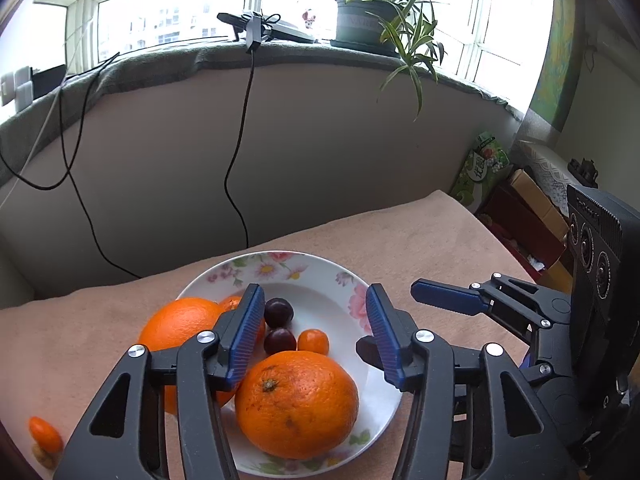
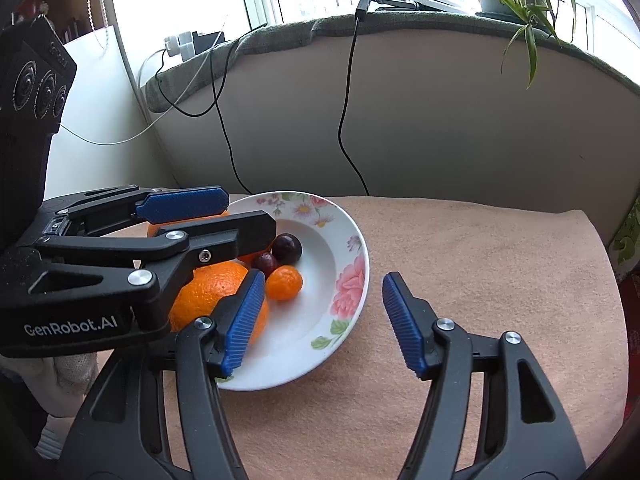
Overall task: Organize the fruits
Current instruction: 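Open the left gripper over the plate while the right gripper releases the mandarin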
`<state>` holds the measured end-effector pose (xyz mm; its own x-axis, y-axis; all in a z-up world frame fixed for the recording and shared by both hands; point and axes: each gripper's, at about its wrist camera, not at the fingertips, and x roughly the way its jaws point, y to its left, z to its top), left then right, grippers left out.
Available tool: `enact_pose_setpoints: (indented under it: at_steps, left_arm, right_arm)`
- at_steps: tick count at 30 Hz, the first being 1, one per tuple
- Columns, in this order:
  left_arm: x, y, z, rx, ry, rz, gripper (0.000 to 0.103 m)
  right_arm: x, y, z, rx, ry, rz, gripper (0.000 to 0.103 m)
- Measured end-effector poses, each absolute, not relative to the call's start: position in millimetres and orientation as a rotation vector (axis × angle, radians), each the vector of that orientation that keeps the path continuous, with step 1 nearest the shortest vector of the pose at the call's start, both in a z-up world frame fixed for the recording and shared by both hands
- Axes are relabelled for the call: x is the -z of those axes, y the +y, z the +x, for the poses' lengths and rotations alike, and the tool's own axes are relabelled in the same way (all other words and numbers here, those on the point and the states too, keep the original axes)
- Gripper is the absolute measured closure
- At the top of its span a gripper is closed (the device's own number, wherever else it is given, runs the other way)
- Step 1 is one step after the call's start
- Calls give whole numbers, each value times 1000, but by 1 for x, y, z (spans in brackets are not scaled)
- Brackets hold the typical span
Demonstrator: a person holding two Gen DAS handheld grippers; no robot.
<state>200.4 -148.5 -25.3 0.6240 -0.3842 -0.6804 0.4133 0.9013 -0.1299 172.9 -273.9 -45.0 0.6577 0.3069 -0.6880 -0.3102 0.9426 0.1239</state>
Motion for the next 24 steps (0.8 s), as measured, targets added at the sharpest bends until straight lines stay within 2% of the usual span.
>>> enact_pose_setpoints:
  at_steps: [2, 6, 8, 16, 19, 24]
  left_arm:
    - [23, -150, 199, 453, 763, 48, 36]
    - [19, -150, 197, 441, 753, 51, 32]
    - [17, -149, 196, 426, 750, 53, 24]
    - [12, -146, 190, 390, 740, 62, 23]
    - [9, -142, 187, 382, 735, 53, 23]
    - [2, -135, 178, 367, 715, 41, 23]
  right_arm:
    - [44, -274, 171, -351, 770, -5, 27]
    - [42, -273, 165, -352, 759, -9, 18]
    - [41, -272, 163, -352, 752, -12, 15]
    - [35, -267, 155, -323, 730, -50, 13]
    - [32, -267, 152, -315, 718, -56, 7]
    - [25, -266, 145, -312, 706, -52, 6]
